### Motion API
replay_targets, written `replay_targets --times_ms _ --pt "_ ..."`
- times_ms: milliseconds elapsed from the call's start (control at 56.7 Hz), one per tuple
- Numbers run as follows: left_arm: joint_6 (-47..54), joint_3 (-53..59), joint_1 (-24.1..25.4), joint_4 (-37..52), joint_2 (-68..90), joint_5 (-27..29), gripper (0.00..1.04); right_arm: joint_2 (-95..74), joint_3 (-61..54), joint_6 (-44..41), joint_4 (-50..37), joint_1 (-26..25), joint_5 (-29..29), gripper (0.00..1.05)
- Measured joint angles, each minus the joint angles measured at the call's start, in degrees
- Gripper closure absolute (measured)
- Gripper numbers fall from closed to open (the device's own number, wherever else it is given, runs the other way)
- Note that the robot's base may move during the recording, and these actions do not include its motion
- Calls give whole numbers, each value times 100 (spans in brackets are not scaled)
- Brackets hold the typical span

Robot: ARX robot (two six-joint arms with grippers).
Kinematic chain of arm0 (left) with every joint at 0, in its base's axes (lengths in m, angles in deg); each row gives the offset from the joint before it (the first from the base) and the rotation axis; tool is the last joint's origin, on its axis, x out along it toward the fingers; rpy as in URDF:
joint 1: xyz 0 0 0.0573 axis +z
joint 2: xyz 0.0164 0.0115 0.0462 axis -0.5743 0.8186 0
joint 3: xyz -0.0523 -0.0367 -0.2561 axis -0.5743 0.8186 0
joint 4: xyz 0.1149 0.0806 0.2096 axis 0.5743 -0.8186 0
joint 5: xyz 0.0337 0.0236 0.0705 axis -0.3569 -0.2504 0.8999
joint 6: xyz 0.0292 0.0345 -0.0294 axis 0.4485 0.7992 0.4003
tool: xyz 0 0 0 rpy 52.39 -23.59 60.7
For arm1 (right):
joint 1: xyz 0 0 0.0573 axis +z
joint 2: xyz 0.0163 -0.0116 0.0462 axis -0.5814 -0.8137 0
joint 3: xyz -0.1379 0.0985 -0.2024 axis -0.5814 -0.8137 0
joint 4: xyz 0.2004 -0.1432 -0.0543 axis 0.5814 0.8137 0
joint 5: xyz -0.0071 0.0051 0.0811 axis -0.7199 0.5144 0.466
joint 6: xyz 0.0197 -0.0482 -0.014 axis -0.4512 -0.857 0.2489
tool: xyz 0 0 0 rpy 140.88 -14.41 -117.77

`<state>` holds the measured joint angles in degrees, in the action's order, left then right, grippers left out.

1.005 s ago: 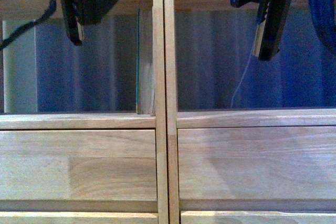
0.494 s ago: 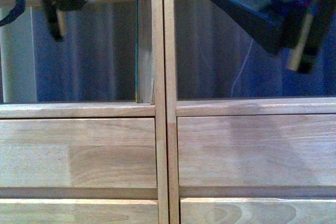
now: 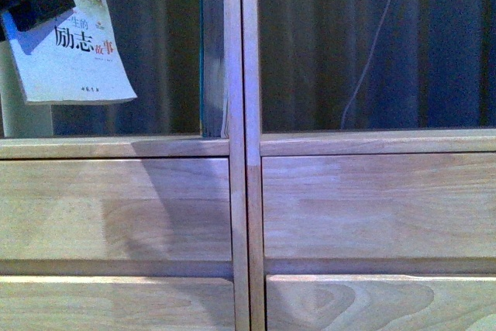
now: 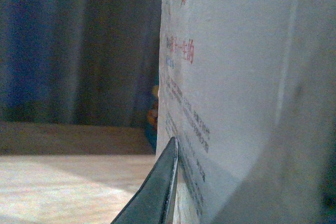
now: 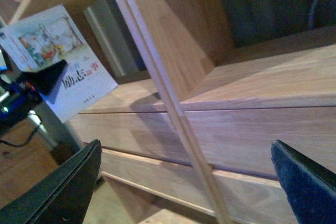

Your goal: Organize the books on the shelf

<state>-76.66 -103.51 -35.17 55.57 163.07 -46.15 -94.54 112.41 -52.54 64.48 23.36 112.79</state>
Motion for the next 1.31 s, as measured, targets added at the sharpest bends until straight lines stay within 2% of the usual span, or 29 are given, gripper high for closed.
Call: replay_targets --times_ms 212,423,582,829,1305 --pt "1217 -785 -297 0 798 376 88 752 -111 -1207 728 98 -79 7" --pt "2046 -1676 -684 26 1552 546 88 903 -120 -1480 754 136 -92 7" --pt "2544 -2455 -848 -85 2122 872 88 870 -120 -1495 756 140 -125 7" --pt "2616 -3152 -876 -227 2728 1119 88 872 -120 -1510 756 138 -120 7" --pt "2214 -3254 -824 -225 3165 1220 88 872 -120 -1515 756 138 -118 7"
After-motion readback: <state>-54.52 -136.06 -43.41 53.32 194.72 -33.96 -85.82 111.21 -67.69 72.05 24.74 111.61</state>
